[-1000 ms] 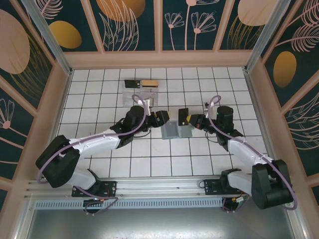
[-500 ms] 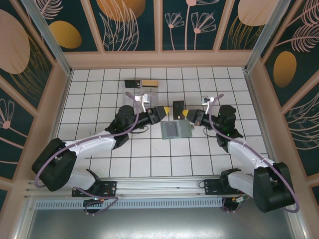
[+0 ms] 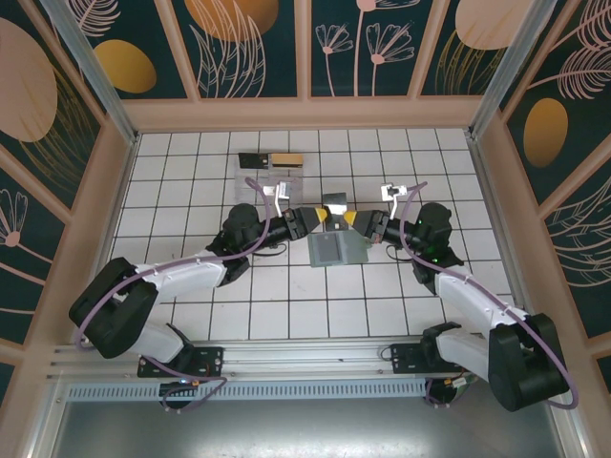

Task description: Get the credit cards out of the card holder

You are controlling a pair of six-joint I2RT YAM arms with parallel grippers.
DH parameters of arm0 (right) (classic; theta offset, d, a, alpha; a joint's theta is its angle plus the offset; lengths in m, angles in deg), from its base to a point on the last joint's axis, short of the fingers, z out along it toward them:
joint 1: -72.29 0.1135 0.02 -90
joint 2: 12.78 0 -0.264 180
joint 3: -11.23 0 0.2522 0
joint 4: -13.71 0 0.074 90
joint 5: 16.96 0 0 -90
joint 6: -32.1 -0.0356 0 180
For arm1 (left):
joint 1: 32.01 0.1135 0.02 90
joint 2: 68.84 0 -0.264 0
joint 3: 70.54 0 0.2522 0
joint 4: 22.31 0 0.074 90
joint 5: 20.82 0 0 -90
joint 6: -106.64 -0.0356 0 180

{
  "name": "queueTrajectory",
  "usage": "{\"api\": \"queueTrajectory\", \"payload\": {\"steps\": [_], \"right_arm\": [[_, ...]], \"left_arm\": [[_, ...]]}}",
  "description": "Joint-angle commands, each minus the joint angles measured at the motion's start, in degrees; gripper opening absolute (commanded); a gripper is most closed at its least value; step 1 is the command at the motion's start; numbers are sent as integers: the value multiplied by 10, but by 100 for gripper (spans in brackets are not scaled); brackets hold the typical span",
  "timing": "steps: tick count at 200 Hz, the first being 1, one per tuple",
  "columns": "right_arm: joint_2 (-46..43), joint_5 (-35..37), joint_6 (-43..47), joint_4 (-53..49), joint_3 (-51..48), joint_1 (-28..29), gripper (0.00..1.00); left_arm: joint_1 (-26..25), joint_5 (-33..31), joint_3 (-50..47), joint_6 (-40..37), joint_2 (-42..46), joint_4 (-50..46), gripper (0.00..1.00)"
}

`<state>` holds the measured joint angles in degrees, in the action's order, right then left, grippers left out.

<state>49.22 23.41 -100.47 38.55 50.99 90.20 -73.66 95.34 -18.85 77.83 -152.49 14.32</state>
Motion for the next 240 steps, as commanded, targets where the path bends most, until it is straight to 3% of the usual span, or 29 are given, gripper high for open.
{"api": "queueTrajectory", "payload": {"steps": [1,41,83,119,136,173,185,199,217,240], "right_arm": [[4,-21,-7,40,8,7,0],[7,-28,-11,47,11,10,0],[8,-30,-14,51,12,13,0],[10,-27,-10,44,13,14,0],[12,-27,-9,44,12,14,0],[19,-26,-8,43,12,15,0],[18,-22,-8,41,11,15,13],[16,-16,-2,32,11,15,19],[12,0,12,3,15,15,48],[-1,37,44,-60,22,15,67]], "left_arm": [[2,23,-4,8,-3,44,28],[2,30,-6,9,-7,49,26],[2,12,-4,-3,-12,20,35],[2,7,-3,-9,-8,7,33],[2,9,-4,-10,-5,9,29],[2,20,-7,-5,3,23,11],[2,20,-7,-5,6,22,7],[2,19,-8,-6,11,18,0],[2,11,-5,-17,23,-3,0],[2,-15,10,-59,51,-82,0]]}}
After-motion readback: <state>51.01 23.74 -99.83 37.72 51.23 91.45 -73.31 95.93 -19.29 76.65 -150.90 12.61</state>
